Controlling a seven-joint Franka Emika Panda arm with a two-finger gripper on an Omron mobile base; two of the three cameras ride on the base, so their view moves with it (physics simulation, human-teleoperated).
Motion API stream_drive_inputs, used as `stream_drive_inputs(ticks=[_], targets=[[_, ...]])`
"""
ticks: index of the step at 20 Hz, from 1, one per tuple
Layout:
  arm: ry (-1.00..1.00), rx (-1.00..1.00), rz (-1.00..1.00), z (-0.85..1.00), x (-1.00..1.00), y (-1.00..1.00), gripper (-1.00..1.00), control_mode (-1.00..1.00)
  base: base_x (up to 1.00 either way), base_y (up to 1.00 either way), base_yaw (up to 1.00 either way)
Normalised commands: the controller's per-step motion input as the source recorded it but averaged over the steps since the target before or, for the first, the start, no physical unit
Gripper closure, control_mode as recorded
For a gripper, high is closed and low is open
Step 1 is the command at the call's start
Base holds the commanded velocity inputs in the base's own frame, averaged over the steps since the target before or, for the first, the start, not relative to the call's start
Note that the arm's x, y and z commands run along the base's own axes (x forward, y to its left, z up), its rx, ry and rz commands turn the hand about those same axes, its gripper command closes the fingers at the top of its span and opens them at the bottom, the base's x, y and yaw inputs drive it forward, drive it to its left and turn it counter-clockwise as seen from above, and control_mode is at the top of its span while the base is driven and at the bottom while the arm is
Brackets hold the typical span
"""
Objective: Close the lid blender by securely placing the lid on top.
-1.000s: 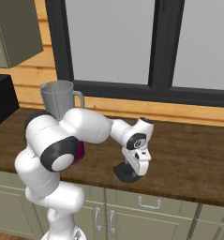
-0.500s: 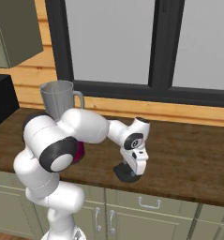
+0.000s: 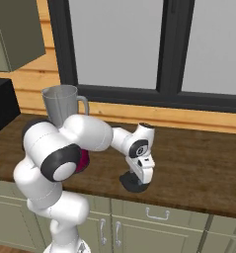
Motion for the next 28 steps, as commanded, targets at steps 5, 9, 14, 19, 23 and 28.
stream_drive_inputs(ticks=[5,9,14,19,23,28], targets=[[0.00,0.00,0.01,-0.02,-0.13,0.00,-1.00,-1.00,0.00,0.00,0.00],[0.00,0.00,0.00,0.00,0.00,0.00,-1.00,-1.00,0.00,0.00,0.00],[0.00,0.00,0.00,-0.05,0.00,0.00,-1.00,-1.00,0.00,0.00,0.00],[0.00,-0.01,0.00,-0.29,-0.15,0.00,1.00,-1.00,0.00,0.00,0.00],[0.00,0.00,0.00,-0.11,-0.02,0.00,1.00,-1.00,0.00,0.00,0.00],[0.00,0.00,0.00,0.00,0.00,0.00,1.00,-1.00,0.00,0.00,0.00]])
